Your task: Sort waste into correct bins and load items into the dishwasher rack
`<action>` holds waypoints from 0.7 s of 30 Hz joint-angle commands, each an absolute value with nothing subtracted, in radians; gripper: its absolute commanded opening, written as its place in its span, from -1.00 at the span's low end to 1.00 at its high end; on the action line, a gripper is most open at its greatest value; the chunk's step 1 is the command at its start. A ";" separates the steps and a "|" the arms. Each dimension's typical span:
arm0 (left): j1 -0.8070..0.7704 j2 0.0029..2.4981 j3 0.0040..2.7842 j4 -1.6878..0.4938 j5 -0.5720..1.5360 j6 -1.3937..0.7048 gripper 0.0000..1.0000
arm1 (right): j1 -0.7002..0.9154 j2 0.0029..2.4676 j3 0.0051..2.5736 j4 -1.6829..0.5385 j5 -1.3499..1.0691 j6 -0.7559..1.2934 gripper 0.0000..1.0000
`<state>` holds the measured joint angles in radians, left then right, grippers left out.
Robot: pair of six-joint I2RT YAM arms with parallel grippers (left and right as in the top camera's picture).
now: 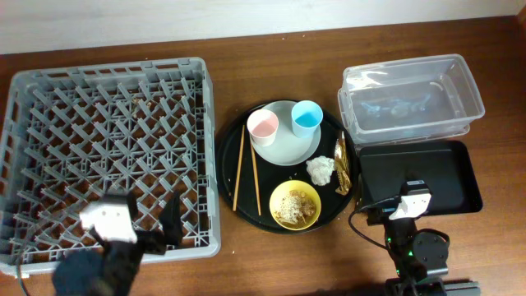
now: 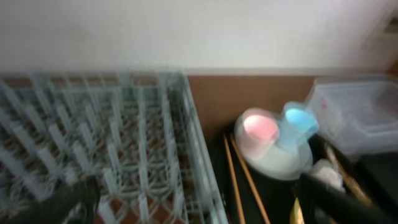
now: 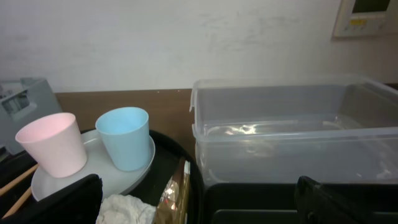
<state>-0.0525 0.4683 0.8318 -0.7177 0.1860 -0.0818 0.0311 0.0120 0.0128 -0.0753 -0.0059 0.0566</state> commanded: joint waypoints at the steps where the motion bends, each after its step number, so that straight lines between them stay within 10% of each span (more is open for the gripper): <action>1: -0.056 0.816 1.163 -0.935 0.327 -0.003 0.98 | 0.025 0.006 0.006 -0.079 -0.015 0.065 0.98; 10: -0.058 1.435 1.532 -1.147 0.633 -0.021 0.98 | 0.025 0.006 0.006 -0.078 -0.015 0.065 0.97; 17: -0.289 1.613 1.531 -1.092 0.312 -0.128 -0.42 | 0.025 0.006 0.006 -0.079 -0.015 0.065 0.97; 21: -0.445 1.688 1.531 -1.059 -0.003 -0.279 -0.47 | 0.025 0.006 0.006 -0.078 -0.015 0.065 0.97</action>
<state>-0.3504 1.6291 1.5185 -1.0637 0.2852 -0.1410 0.0311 0.0120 0.0128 -0.0757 -0.0090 0.0559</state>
